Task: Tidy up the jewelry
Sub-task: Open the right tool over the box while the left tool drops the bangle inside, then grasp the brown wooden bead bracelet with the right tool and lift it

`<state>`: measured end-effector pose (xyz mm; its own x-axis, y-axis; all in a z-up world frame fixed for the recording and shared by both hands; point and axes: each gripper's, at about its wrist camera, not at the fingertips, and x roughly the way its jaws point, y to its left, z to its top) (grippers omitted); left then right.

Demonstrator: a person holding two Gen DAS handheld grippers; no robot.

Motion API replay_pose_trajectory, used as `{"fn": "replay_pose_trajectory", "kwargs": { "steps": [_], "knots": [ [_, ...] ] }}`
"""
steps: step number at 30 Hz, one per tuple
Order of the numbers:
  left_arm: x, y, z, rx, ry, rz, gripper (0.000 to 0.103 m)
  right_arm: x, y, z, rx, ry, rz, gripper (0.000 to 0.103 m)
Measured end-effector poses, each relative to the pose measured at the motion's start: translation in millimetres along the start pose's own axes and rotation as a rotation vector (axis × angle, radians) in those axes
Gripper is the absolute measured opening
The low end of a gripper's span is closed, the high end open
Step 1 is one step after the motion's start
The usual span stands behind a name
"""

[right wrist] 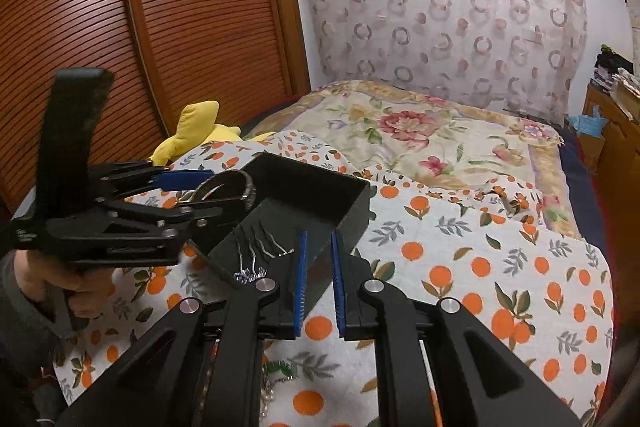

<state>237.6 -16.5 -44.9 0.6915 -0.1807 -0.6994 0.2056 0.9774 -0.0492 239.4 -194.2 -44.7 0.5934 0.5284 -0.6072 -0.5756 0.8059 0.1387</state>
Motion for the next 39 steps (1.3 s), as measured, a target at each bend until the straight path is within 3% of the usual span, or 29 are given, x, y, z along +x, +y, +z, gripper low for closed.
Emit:
{"fn": "replay_pose_trajectory", "kwargs": {
  "steps": [7, 14, 23, 30, 32, 39],
  "knots": [
    [10, -7, 0, 0.03, 0.007, 0.007, 0.063, -17, -2, -11, 0.02, -0.008, -0.007, 0.014],
    [-20, -12, -9, 0.031, -0.028, -0.005, 0.065, -38, 6, -26, 0.03, -0.027, -0.024, 0.014],
    [-69, -12, -54, 0.027, -0.061, -0.018, 0.068, -54, 27, -58, 0.052, -0.01, -0.031, 0.014],
    [-92, -9, -81, 0.012, -0.079, -0.015, 0.073, -58, 44, -77, 0.059, 0.012, -0.03, 0.014],
    [-100, -8, -91, 0.008, -0.093, -0.016, 0.08, -56, 48, -81, 0.058, 0.028, -0.028, 0.014],
    [-109, -7, -113, 0.004, -0.085, -0.006, 0.083, -46, 66, -93, 0.039, 0.073, 0.005, 0.017]
  ]
}}
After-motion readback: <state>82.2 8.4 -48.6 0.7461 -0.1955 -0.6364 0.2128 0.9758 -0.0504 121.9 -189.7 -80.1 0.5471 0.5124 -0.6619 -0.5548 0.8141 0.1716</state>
